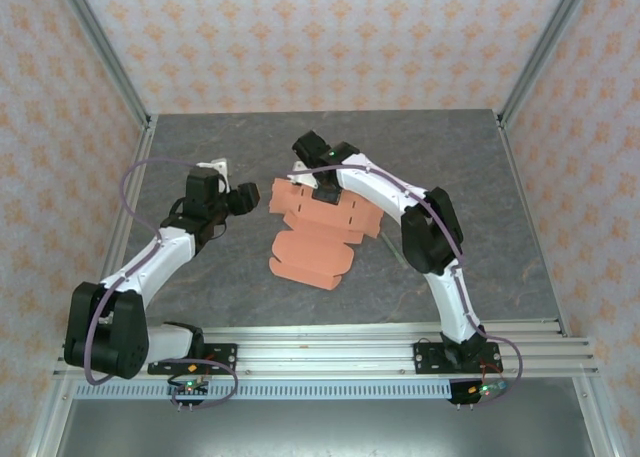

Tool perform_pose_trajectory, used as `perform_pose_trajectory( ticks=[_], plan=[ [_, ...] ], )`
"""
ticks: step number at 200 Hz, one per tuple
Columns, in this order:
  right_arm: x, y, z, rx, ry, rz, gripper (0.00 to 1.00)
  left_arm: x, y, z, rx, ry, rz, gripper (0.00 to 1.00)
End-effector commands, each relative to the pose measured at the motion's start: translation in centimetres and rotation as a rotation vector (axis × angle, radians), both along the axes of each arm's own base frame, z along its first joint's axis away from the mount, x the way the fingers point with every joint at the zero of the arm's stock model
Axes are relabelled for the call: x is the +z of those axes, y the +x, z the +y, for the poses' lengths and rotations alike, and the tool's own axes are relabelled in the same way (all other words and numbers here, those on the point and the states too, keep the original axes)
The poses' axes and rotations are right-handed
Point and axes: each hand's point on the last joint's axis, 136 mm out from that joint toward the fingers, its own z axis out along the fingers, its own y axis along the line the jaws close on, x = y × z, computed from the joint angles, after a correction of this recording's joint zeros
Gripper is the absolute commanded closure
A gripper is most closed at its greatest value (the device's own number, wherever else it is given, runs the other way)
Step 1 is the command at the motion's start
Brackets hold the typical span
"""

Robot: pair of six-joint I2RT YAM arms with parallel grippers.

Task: Fold the paper box

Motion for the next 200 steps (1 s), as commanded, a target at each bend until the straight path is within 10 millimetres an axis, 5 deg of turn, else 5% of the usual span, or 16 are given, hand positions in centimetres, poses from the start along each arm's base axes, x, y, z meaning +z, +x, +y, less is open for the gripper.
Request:
perform_pose_trajectory(
  ticks=[1,61,200],
  plan=[
    [5.6,1.6,-0.1,0.003,0.037,-0.193,1.00,-0.1,1.1,-0.1,0.010,-0.010,-0.030,0.34],
    [8.8,2.4,0.1,0.052,0.078,-0.342,1.00,-0.4,2.4,-0.6,-0.013,-0.013,-0.045,0.34],
    [7.6,3.1,-1.0,0.185,-0.027,-0.645,1.00,-1.9,6.1,-3.5,-0.202,0.016,-0.040,0.35]
  ],
)
